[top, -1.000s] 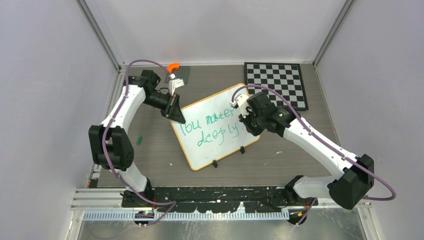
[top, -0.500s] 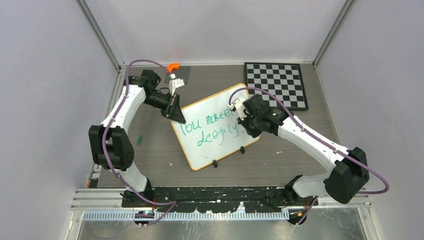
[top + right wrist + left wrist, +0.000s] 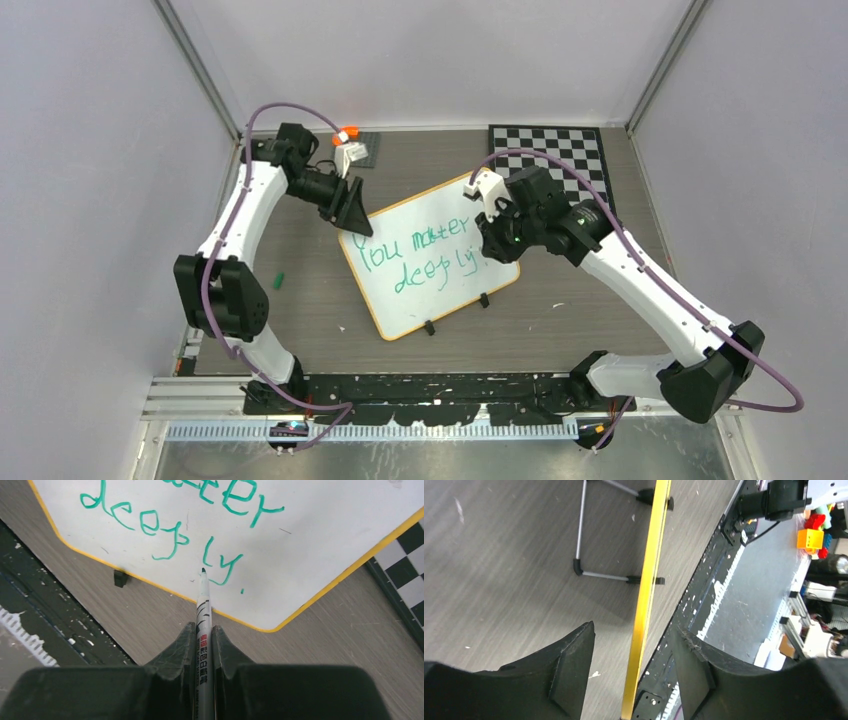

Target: Write a sentence on the whiteboard

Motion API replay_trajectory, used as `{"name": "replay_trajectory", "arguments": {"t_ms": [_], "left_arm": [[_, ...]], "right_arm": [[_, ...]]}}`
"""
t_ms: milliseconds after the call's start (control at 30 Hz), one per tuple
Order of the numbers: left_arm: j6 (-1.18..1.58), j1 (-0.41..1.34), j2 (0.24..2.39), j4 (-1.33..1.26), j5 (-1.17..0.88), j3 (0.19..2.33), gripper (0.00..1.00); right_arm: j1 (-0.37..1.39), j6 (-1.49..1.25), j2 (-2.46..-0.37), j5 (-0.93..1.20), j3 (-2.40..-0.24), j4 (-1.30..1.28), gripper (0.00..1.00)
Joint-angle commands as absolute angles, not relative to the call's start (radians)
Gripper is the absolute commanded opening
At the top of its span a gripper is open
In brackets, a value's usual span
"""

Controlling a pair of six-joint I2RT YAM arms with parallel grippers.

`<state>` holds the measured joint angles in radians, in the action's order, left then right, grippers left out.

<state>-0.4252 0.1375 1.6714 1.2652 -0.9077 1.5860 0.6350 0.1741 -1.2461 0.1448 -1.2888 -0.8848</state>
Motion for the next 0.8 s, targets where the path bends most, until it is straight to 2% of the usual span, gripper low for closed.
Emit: {"name": "replay_trajectory", "arguments": {"t_ms": [0,67,200,267,500,667,767], "left_arm": [[-0.416,0.141,1.650,1.325,-0.909,1.721,0.62],[-0.409,0.139,1.642,1.351,-0.911,1.780,0.64],[-0.380,0.071,1.606,1.382,-0.978,1.858,0.79],[-0.371,0.011,1.589,1.409,-0.998,1.898,0.82],[-0.425,-0.304,1.552,1.463,-0.937,1.900,0.83],[-0.518,-0.477,1.503,1.394,-0.745,1.680,0.83],[-0.565,-0.515,1.496,1.353,-0.602,1.566,0.81]], "right_arm": [[0.616,0.117,-1.203,0.246,-1.325,-0.910,0.00],[0.605,0.105,-1.192,0.265,-1.341,-0.913,0.00],[0.527,0.061,-1.193,0.359,-1.386,-0.933,0.00],[0.459,0.035,-1.189,0.407,-1.398,-0.943,0.00],[0.306,0.003,-1.168,0.456,-1.400,-0.912,0.00],[0.189,0.001,-1.210,0.484,-1.405,-0.877,0.00],[0.148,0.001,-1.224,0.504,-1.404,-0.873,0.00]]}}
